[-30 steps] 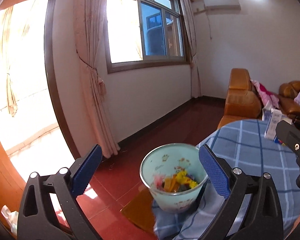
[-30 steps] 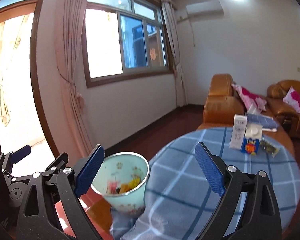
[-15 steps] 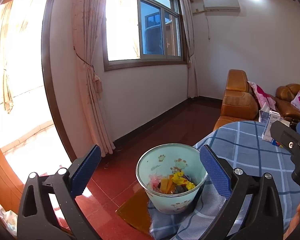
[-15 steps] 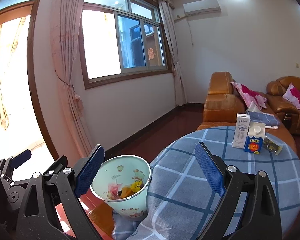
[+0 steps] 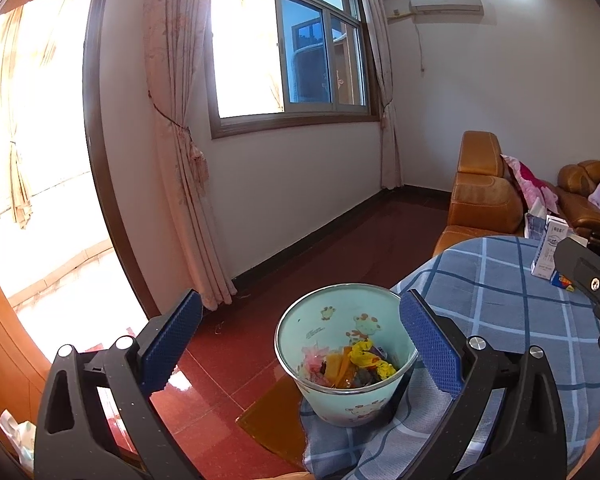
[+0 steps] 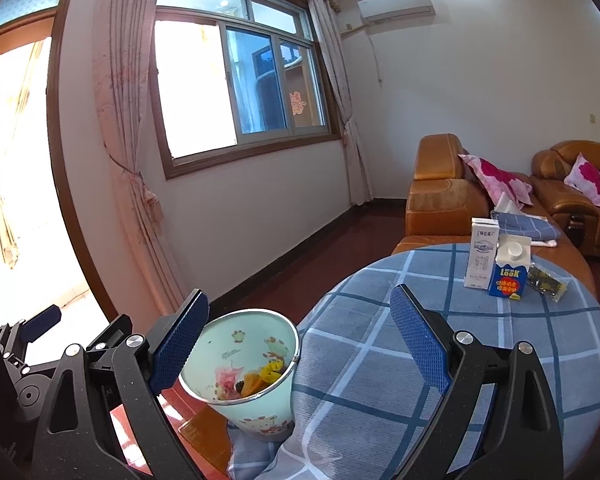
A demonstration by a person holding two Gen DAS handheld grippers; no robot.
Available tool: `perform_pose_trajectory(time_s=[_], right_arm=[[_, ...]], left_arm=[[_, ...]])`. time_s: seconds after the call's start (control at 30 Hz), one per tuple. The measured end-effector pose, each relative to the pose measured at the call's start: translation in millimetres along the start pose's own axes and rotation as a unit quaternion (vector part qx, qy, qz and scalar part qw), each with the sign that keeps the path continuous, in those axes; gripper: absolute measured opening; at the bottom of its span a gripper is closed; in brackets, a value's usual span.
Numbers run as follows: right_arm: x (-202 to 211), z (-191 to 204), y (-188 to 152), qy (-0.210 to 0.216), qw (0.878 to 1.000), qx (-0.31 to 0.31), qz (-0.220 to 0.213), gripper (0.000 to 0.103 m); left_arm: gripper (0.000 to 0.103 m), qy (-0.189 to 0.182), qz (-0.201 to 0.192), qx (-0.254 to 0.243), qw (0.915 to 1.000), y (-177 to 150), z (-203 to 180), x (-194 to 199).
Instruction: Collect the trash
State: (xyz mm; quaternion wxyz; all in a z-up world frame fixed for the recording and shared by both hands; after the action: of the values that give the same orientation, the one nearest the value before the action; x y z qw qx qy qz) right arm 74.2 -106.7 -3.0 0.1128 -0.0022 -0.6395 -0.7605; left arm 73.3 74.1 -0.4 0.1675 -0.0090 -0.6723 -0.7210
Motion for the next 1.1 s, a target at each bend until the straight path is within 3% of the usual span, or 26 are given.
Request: perform_pose_trajectory(time_s=[1.1], right_arm=[[-0.2,-4.7,-0.7,-0.002,1.0,-0.009,0.003,0.091]], left_arm=[[0.097,0.016,-0.007,-0.002,0.9998,3.3,1.4,-2.8]])
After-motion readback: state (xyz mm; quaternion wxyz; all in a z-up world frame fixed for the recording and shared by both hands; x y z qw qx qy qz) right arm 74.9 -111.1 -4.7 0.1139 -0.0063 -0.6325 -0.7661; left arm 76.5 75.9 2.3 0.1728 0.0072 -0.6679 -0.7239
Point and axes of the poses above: each gripper's, at about its wrist camera, not at the fingertips, and x roughly against the way its jaws point, z to its left, y to its top, the point moved 4 cm from there along -x, roughly the way its jaws point, and after that the axes turned 9 degrees about -z, right-handed, at the moved point
